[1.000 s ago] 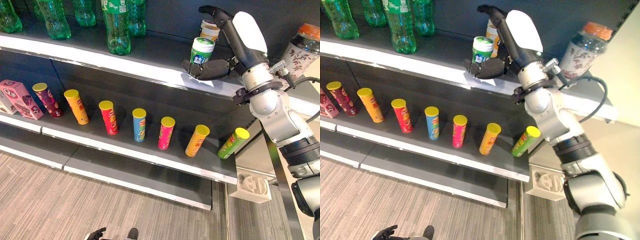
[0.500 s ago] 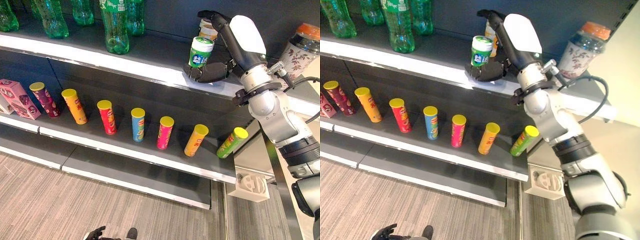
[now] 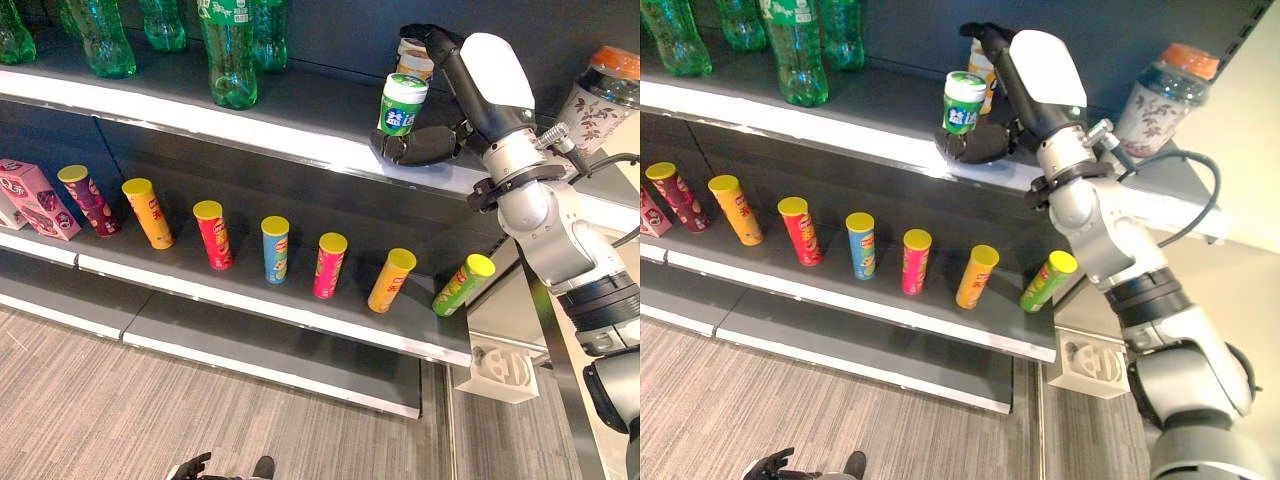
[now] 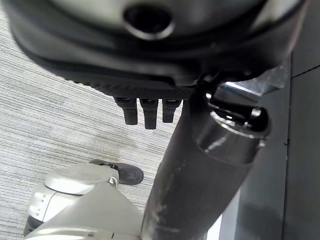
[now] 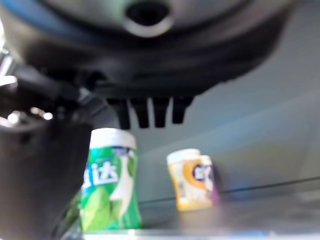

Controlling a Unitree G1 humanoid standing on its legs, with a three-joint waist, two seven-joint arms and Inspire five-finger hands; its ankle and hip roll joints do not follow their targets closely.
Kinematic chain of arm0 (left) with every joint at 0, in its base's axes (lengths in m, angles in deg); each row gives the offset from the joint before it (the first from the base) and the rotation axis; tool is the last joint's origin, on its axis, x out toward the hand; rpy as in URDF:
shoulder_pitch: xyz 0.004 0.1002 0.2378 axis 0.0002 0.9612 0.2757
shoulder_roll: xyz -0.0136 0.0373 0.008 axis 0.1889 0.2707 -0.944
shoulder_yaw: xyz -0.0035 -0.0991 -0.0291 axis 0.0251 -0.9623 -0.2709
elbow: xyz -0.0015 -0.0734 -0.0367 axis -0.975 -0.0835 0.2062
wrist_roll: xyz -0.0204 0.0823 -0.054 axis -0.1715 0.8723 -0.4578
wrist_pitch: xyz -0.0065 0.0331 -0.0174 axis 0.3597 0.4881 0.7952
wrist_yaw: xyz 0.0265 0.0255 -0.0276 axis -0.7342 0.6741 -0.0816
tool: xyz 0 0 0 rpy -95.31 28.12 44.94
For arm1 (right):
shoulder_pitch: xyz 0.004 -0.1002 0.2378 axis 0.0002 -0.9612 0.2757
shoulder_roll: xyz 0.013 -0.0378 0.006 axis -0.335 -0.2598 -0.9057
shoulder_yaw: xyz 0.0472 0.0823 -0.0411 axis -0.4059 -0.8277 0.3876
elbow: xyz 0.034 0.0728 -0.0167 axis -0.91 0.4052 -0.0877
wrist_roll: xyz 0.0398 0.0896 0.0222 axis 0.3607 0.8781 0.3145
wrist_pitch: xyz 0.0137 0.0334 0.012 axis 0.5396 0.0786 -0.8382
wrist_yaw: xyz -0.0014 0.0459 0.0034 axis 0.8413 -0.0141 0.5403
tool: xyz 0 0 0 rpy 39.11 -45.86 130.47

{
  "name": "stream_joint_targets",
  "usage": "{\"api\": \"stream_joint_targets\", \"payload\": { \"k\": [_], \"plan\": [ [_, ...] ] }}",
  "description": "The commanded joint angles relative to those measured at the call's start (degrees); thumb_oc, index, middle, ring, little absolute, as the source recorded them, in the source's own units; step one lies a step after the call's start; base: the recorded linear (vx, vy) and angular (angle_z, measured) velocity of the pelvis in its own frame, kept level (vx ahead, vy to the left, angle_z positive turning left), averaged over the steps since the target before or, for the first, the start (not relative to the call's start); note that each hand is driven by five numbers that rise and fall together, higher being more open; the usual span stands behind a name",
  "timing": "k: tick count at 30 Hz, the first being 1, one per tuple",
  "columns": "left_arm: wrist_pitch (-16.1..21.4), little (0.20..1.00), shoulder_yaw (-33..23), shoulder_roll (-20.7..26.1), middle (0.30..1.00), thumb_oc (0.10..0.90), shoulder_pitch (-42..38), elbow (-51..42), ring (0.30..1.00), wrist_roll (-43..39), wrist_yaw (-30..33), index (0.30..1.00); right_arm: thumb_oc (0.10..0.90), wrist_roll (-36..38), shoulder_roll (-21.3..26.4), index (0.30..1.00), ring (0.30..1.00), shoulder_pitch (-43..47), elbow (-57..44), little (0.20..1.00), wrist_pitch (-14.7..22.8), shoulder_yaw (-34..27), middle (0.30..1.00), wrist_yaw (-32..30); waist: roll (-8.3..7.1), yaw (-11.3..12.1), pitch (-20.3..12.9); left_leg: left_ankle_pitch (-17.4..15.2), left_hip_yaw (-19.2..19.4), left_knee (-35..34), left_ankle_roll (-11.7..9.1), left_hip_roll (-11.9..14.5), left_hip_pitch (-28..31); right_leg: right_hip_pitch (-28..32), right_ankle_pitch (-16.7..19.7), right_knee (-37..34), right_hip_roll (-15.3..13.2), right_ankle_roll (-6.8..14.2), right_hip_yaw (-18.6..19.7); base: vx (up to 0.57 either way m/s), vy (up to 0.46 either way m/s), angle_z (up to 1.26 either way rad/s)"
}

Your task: Put the goods on the table back onto the shelves and tidy them up.

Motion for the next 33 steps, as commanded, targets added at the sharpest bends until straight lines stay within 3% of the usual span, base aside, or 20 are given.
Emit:
{"api": "stream_joint_targets", "payload": {
  "k": [1, 9, 12, 13, 15, 17, 22, 23, 24, 25, 28, 29, 32, 33],
  "plan": [
    [1.30, 0.900, 1.49, 1.00, 0.900, 0.800, -2.10, 3.16, 0.900, 0.84, 1.62, 0.900, 0.800, -1.08, 3.20, 0.900, 0.900, 13.30, 2.18, 0.900, -0.07, 1.63, 0.900, -4.82, 0.24, 0.05, -2.98, -7.19, 7.69, 0.12, 0.35, 0.85, 3.87, -0.32, -2.48, 0.44, -0.47, 0.96, -1.99, 0.00, 0.000, 0.00],
    [1.28, 0.900, 1.49, 0.80, 0.900, 0.800, -2.18, 3.24, 0.900, 0.80, 1.70, 0.900, 0.800, 0.47, 2.90, 0.900, 0.900, 12.57, 1.47, 0.900, 0.58, 0.94, 0.900, -4.81, 0.32, -0.23, -2.93, -7.19, 7.92, 0.12, 0.40, 0.78, 4.00, -0.31, -2.39, 0.44, -0.46, 1.00, -1.83, 0.00, 0.000, 0.00],
    [1.40, 0.900, 1.19, 1.02, 0.900, 0.800, -1.83, 3.14, 0.900, 0.84, 1.07, 0.900, 0.800, 7.83, 2.60, 0.900, 0.900, 10.59, -3.71, 0.900, 3.89, -0.13, 0.900, -2.55, 0.49, 0.03, -3.07, -7.06, 7.98, 0.12, 0.34, 0.85, 3.95, -0.23, -2.44, 0.44, -0.52, 1.05, -1.97, 0.00, 0.000, 0.00],
    [1.51, 0.900, 1.18, 0.97, 0.900, 0.800, -1.69, 3.02, 0.900, 0.73, 0.79, 0.900, 0.800, 13.57, 1.70, 0.900, 0.900, 9.14, -6.15, 0.900, 5.75, -1.75, 0.900, -2.09, 0.64, 0.07, -3.10, -7.03, 7.89, 0.12, 0.34, 0.85, 3.92, -0.27, -2.45, 0.44, -0.52, 1.05, -2.05, 0.00, 0.000, 0.00],
    [1.55, 0.900, 1.26, 1.02, 0.900, 0.800, -1.68, 2.96, 0.900, 0.58, 0.68, 0.900, 0.800, 15.27, 1.54, 0.900, 0.900, 8.58, -6.87, 0.900, 6.46, -2.63, 0.900, -2.36, 0.59, 0.14, -3.10, -7.01, 7.94, 0.12, 0.33, 0.82, 3.91, -0.31, -2.46, 0.44, -0.53, 1.07, -2.05, 0.00, 0.000, 0.00],
    [1.51, 0.900, 1.31, 0.79, 0.900, 0.800, -1.66, 3.13, 0.900, 0.23, 0.40, 0.900, 0.800, 23.31, -0.09, 0.900, 0.900, 6.20, -10.66, 0.900, 9.16, -6.42, 0.900, -2.22, 0.87, -0.13, -3.01, -6.93, 8.07, 0.12, 0.38, 0.79, 3.81, -0.45, -2.38, 0.44, -0.57, 1.12, -2.04, 0.00, 0.000, 0.00],
    [1.43, 0.900, 1.19, 0.12, 0.900, 0.800, -1.77, 3.94, 0.900, 0.09, 0.29, 0.900, 0.800, 32.63, -3.14, 0.900, 0.900, 0.18, -19.31, 0.900, 13.18, -13.32, 0.900, -0.59, 1.08, -1.01, -3.20, -7.07, 8.41, 0.12, 0.49, 0.82, 3.73, -0.72, -2.37, 0.44, -0.61, 1.15, -1.60, -0.01, 0.011, -0.04],
    [1.29, 0.900, 0.85, -0.57, 0.900, 0.800, -2.05, 4.56, 0.900, 0.55, 0.12, 0.900, 0.800, 39.67, -5.19, 0.900, 0.900, -5.22, -25.16, 0.900, 14.52, -14.77, 0.900, 4.56, 1.26, -1.88, -3.33, -7.17, 8.79, 0.12, 0.51, 0.84, 3.79, -0.97, -2.33, 0.44, -0.58, 1.15, -1.23, -0.01, 0.008, -0.04],
    [1.30, 0.900, 0.93, -0.49, 0.900, 0.800, -2.00, 4.56, 0.900, 0.56, 0.12, 0.900, 0.800, 39.77, -5.17, 0.900, 0.900, -5.52, -25.36, 0.900, 14.43, -15.02, 0.900, 4.69, 1.20, -1.79, -3.41, -7.18, 8.80, 0.12, 0.50, 0.85, 3.77, -0.99, -2.33, 0.44, -0.58, 1.14, -1.22, -0.03, 0.005, -0.11],
    [1.33, 0.900, 0.95, -1.25, 0.900, 0.800, -2.25, 4.60, 0.900, 1.13, -0.53, 0.900, 0.800, 51.33, -7.43, 0.900, 0.900, -12.50, -32.04, 0.900, 14.78, -14.56, 0.900, 13.58, 1.32, -2.77, -3.58, -7.22, 9.27, 0.12, 0.48, 0.92, 3.82, -1.34, -2.21, 0.44, -0.50, 1.13, -0.70, -0.03, -0.002, -0.14],
    [1.39, 0.900, 1.33, -1.74, 0.900, 0.800, -1.97, 4.12, 0.900, 1.82, -1.63, 0.900, 0.800, 61.83, -9.26, 0.900, 0.900, -19.53, -35.28, 0.900, 11.91, -12.65, 0.900, 21.43, 1.54, -3.45, -3.90, -7.26, 9.82, 0.12, 0.43, 1.15, 3.94, -1.59, -2.11, 0.44, -0.45, 1.10, -0.23, -0.03, -0.004, -0.13],
    [1.59, 0.900, 1.77, -2.16, 0.900, 0.800, -2.20, 3.80, 0.900, 2.32, -2.12, 0.900, 0.800, 66.23, -11.93, 0.900, 0.900, -24.98, -35.11, 0.900, 9.22, -10.13, 0.900, 25.32, 1.76, -4.08, -3.92, -7.29, 10.19, 0.12, 0.50, 1.17, 4.10, -1.79, -1.99, 0.44, -0.43, 1.07, 0.28, -0.04, -0.004, -0.30],
    [1.81, 0.900, 1.69, -2.34, 0.900, 0.800, -2.77, 3.12, 0.900, 3.74, -3.06, 0.900, 0.800, 65.74, -9.10, 0.900, 0.900, -30.86, -36.38, 0.900, 5.05, -7.99, 0.900, 30.32, 2.11, -5.11, -4.13, -7.47, 11.28, 0.12, 0.54, 1.33, 4.39, -2.21, -1.91, 0.44, -0.27, 1.12, 1.33, -0.03, -0.001, -0.28],
    [1.96, 0.900, 1.67, -2.64, 0.900, 0.800, -3.23, 2.80, 0.900, 4.13, -3.02, 0.900, 0.800, 65.20, -9.75, 0.900, 0.900, -35.26, -35.53, 0.900, 5.44, -8.24, 0.900, 30.20, 2.32, -5.80, -4.00, -7.42, 11.62, 0.12, 0.50, 1.30, 4.41, -2.33, -1.82, 0.44, -0.27, 1.16, 1.60, -0.03, 0.012, -0.18]
  ]
}}
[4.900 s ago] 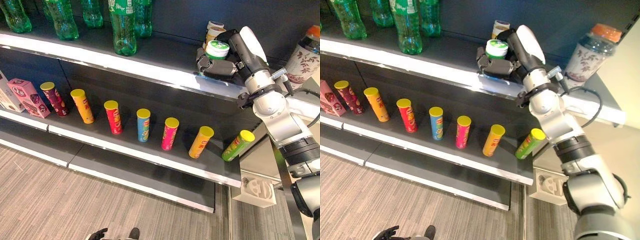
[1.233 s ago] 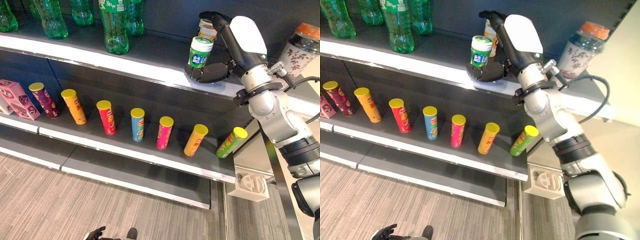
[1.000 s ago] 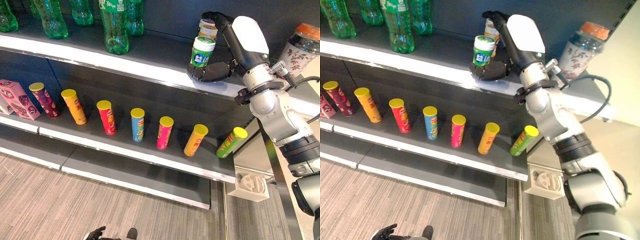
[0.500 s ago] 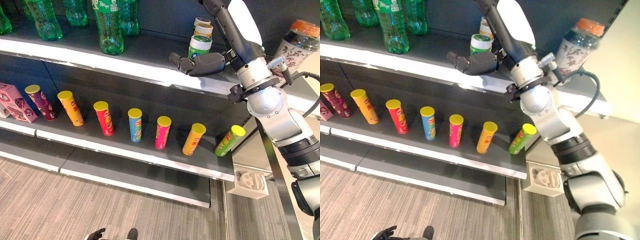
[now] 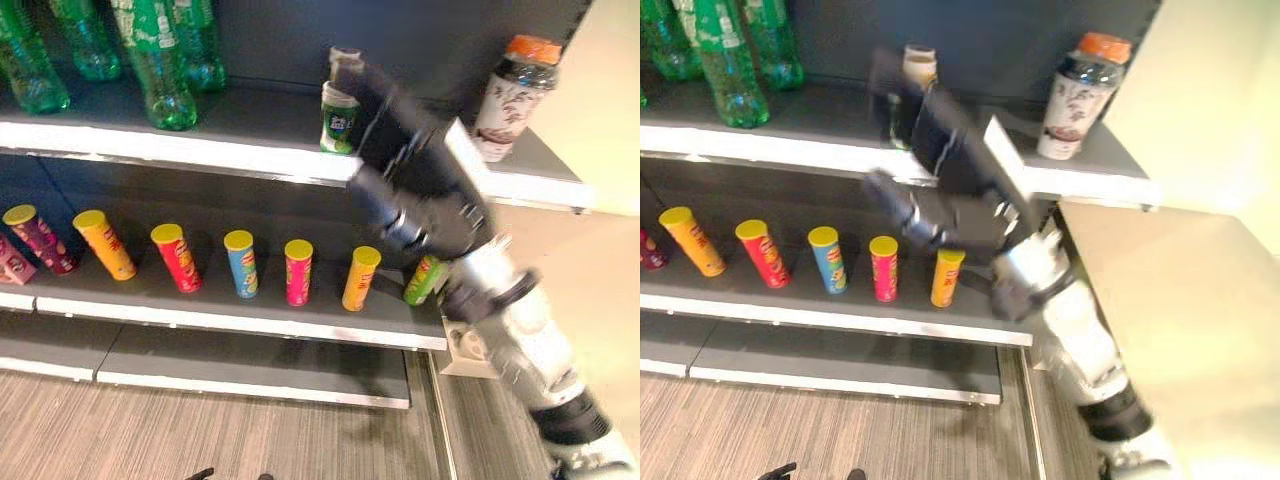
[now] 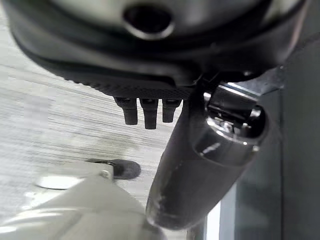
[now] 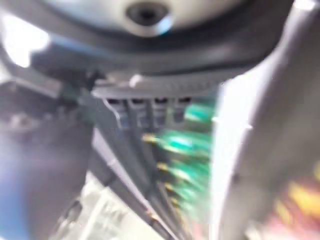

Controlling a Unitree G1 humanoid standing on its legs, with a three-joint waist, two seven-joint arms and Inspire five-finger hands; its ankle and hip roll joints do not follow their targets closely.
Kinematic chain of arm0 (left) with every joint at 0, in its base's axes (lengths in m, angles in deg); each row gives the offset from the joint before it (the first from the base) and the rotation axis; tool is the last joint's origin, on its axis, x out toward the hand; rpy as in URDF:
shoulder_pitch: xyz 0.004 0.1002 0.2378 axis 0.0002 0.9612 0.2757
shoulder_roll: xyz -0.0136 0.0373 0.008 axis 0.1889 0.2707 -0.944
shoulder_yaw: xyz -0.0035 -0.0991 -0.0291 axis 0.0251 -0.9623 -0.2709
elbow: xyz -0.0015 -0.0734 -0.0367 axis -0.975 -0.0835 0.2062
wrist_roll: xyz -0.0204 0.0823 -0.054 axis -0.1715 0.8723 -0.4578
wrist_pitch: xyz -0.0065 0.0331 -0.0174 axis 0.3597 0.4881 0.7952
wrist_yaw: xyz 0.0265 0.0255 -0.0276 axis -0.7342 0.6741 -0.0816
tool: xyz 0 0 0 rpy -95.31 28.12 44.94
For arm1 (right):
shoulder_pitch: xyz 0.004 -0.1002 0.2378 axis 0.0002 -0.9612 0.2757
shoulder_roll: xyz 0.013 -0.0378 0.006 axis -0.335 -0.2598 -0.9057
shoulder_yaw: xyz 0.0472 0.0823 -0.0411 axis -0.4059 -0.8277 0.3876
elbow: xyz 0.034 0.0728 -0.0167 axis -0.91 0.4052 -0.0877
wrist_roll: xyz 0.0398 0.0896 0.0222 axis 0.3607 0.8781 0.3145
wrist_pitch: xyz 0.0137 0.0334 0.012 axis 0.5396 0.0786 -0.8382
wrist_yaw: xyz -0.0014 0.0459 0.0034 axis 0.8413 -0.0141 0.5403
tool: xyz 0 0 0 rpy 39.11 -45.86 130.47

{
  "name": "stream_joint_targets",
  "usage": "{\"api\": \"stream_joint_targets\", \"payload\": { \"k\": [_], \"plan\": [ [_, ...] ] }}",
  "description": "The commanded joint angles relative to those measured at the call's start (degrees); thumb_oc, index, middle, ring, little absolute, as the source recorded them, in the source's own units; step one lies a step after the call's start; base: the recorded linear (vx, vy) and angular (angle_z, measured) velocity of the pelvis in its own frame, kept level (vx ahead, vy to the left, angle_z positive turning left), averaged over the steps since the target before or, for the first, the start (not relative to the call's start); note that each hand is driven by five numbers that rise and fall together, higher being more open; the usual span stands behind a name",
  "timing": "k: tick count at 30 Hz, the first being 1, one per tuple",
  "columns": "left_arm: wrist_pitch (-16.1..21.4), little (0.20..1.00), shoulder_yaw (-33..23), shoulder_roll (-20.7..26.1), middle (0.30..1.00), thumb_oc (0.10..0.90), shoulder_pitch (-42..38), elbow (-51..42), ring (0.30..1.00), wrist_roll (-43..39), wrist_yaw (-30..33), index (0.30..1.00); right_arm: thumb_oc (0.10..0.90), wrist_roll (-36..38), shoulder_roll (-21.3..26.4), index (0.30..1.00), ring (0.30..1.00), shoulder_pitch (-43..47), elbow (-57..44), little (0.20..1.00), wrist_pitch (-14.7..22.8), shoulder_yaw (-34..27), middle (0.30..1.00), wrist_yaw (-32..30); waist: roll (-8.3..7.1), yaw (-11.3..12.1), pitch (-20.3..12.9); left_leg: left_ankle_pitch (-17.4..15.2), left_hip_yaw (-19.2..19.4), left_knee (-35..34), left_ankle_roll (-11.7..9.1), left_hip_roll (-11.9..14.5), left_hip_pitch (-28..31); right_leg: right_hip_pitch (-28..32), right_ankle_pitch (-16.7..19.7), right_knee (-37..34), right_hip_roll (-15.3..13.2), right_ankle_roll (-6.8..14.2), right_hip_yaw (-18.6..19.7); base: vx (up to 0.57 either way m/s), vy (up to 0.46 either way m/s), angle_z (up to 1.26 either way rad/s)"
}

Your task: Put the goods on the table back onto the shelves and tidy them up.

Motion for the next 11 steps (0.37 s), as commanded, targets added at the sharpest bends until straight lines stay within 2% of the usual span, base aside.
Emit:
{"api": "stream_joint_targets", "payload": {
  "k": [1, 2, 4, 6, 8, 9, 10, 11],
  "plan": [
    [2.38, 0.900, 2.95, -0.28, 0.900, 0.800, -4.49, 1.48, 0.900, 2.99, -2.07, 0.900, 0.800, 1.95, -0.23, 0.900, 0.900, 2.30, -2.21, 0.900, 3.34, -5.14, 0.900, 3.90, 0.97, 1.04, -1.53, -6.27, 7.15, 0.44, 0.54, 0.44, 3.12, -1.18, -2.36, 0.81, -0.21, 1.37, -2.59, -0.03, 0.018, -0.14],
    [2.54, 0.900, 2.98, -0.38, 0.900, 0.800, -4.60, 1.19, 0.900, 3.49, -2.21, 0.900, 0.800, 4.09, -2.80, 0.900, 0.900, -1.18, -1.76, 0.900, 1.02, -5.05, 0.900, 5.68, 1.25, 0.58, -1.46, -6.32, 7.42, 0.44, 0.64, 0.42, 3.18, -1.34, -2.31, 0.81, -0.24, 1.35, -2.33, -0.01, 0.017, -0.15],
    [2.52, 0.900, 2.87, -0.53, 0.900, 0.800, -4.46, 0.84, 0.900, 3.69, -1.92, 0.900, 0.800, 4.18, -4.61, 0.900, 0.900, -3.87, -0.65, 0.900, 1.30, -4.51, 0.900, 5.81, 1.41, 0.31, -1.49, -6.40, 7.80, 0.44, 0.68, 0.42, 3.44, -1.38, -2.23, 0.81, -0.23, 1.38, -1.99, 0.00, 0.013, -0.28],
    [2.76, 0.900, 2.17, -0.87, 0.900, 0.800, -4.37, -0.61, 0.900, 4.17, -1.91, 0.900, 0.800, -3.66, -4.12, 0.900, 0.900, -11.45, 3.11, 0.900, 1.18, -5.87, 0.900, 5.40, 1.77, -1.25, -1.27, -6.63, 9.15, 0.44, 0.85, 0.27, 3.99, -1.84, -1.81, 0.81, -0.18, 1.63, -0.38, 0.00, 0.018, -0.29],
    [3.07, 0.900, 1.86, -0.81, 0.900, 0.800, -3.80, -1.16, 0.900, 4.59, -2.26, 0.900, 0.800, -6.37, -4.03, 0.900, 0.900, -15.80, 6.33, 0.900, -0.73, -7.07, 0.900, 6.41, 1.98, -1.68, -1.23, -6.78, 9.97, 0.44, 0.85, 0.34, 4.09, -2.28, -1.59, 0.81, -0.20, 1.73, 0.37, 0.00, 0.019, -0.21],
    [3.20, 0.900, 1.94, -0.77, 0.900, 0.800, -3.36, -1.69, 0.900, 4.86, -2.52, 0.900, 0.800, -9.79, -3.42, 0.900, 0.900, -17.09, 8.28, 0.900, 0.03, -7.14, 0.900, 6.27, 2.04, -1.82, -1.24, -6.81, 10.12, 0.44, 0.88, 0.31, 4.13, -2.37, -1.56, 0.81, -0.21, 1.77, 0.68, 0.00, 0.021, -0.35],
    [3.53, 0.900, 2.29, -0.65, 0.900, 0.800, -3.27, -2.15, 0.900, 5.22, -3.22, 0.900, 0.800, -19.81, -2.76, 0.900, 0.900, -19.45, 15.85, 0.900, 0.55, -7.10, 0.900, 4.44, 2.13, -2.17, -1.06, -6.80, 10.30, 0.44, 0.88, 0.22, 4.17, -2.45, -1.45, 0.81, -0.30, 1.90, 0.86, 0.00, 0.015, -0.37],
    [3.53, 0.900, 2.28, -0.64, 0.900, 0.800, -3.25, -2.16, 0.900, 5.22, -3.23, 0.900, 0.800, -19.87, -2.80, 0.900, 0.900, -19.41, 15.93, 0.900, 0.62, -7.06, 0.900, 4.42, 2.13, -2.16, -1.07, -6.81, 10.31, 0.44, 0.88, 0.23, 4.18, -2.45, -1.46, 0.81, -0.29, 1.90, 0.87, 0.00, 0.014, -0.39]
  ]
}}
